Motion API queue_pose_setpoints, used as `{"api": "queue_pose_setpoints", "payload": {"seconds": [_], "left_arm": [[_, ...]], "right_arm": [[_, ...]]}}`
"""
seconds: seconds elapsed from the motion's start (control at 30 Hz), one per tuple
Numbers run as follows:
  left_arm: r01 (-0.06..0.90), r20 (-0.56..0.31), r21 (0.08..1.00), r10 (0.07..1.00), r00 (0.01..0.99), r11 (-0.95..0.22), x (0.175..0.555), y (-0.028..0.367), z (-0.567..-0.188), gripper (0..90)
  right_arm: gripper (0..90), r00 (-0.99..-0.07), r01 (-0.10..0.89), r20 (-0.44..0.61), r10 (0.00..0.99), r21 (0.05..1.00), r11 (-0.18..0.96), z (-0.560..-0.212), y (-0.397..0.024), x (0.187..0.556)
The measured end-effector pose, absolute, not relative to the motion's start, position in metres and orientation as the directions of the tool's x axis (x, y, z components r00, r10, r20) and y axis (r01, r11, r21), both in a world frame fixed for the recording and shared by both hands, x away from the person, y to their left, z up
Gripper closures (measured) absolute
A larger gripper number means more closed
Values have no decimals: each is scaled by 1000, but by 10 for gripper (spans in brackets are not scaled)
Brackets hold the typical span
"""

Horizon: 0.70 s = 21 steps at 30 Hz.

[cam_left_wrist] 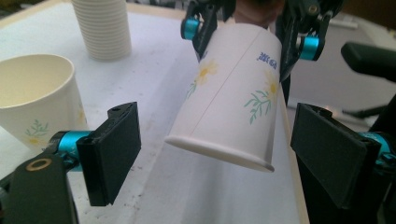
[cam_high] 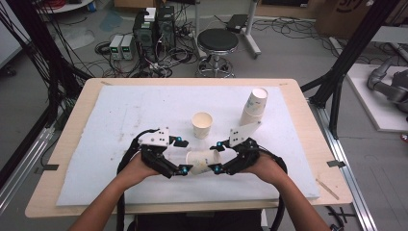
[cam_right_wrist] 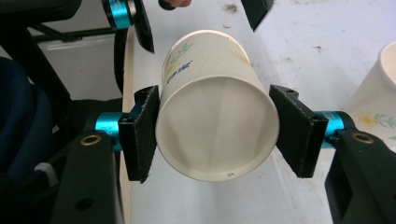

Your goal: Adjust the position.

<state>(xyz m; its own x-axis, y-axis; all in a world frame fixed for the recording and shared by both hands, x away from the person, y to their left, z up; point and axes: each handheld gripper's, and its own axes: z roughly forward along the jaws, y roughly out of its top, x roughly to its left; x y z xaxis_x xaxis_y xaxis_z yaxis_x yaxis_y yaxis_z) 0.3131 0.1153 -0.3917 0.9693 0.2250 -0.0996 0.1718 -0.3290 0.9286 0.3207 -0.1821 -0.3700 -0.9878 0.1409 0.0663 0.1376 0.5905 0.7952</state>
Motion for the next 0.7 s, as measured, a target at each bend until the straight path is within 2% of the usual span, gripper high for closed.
{"api": "queue_pose_setpoints", "payload": {"seconds": [0.2, 0.4, 0.7], "left_arm": [[189, -131, 954, 245, 961, -231, 310, 122, -402, 162], [192, -139, 959, 246, 959, -206, 307, 123, -408, 162], [198, -154, 962, 223, 963, -190, 306, 117, -412, 162]], "right_arm": [[376, -982, 160, 84, 166, 838, 521, -377, -194, 316], [376, -977, 183, 112, 181, 875, 447, -390, -205, 312], [376, -975, 189, 122, 186, 896, 402, -398, -212, 309]]}}
